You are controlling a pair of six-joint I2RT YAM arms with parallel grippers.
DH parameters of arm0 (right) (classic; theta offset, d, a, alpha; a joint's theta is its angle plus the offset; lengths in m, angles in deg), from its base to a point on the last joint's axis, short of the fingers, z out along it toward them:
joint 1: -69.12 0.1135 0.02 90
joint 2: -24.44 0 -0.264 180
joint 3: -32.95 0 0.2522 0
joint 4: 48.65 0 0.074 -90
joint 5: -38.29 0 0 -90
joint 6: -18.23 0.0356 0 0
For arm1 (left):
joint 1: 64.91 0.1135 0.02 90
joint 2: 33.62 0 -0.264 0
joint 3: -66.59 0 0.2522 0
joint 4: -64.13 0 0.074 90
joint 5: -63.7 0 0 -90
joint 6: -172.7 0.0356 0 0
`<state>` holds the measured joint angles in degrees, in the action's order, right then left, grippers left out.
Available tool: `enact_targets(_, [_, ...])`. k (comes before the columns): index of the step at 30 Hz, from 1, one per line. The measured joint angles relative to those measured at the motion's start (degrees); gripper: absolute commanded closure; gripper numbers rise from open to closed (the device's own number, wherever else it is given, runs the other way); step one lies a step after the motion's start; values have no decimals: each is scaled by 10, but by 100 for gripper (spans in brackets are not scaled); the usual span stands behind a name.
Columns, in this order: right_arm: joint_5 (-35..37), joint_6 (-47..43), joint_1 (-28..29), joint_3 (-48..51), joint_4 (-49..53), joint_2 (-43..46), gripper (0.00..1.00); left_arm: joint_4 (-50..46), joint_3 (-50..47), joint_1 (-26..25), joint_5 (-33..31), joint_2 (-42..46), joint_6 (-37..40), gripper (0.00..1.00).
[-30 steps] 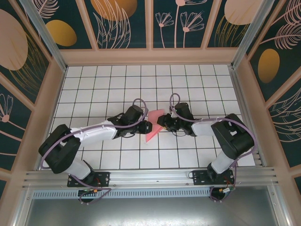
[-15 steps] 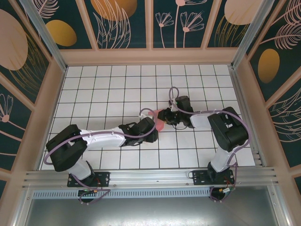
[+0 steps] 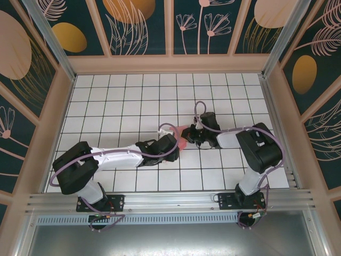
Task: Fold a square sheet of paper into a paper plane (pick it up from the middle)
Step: Fourth fold the wing at the center of the table.
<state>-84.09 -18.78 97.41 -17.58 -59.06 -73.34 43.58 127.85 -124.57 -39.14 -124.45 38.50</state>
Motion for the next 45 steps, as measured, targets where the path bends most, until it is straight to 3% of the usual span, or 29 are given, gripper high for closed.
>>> enact_targets(4, [27, 46, 21, 23, -17, 30, 97, -4, 0, -5, -9, 0, 0, 45])
enact_targets(9, [59, 79, 44, 32, -30, 47, 89, -5, 0, -17, -16, 0, 2, 42])
enact_targets(13, [64, 72, 40, 31, -20, 47, 79, -7, -1, -24, -19, 0, -1, 42])
enact_targets(18, [53, 32, 27, 12, 24, 47, 75, -14, -1, -29, -35, -2, -17, 43])
enact_targets(28, [23, -16, 5, -16, 59, 47, 74, -28, 5, -37, -51, -39, -40, 47])
enact_targets(45, [8, -21, 5, -27, 73, 37, 75, -40, 19, -44, -72, -63, -45, 53])
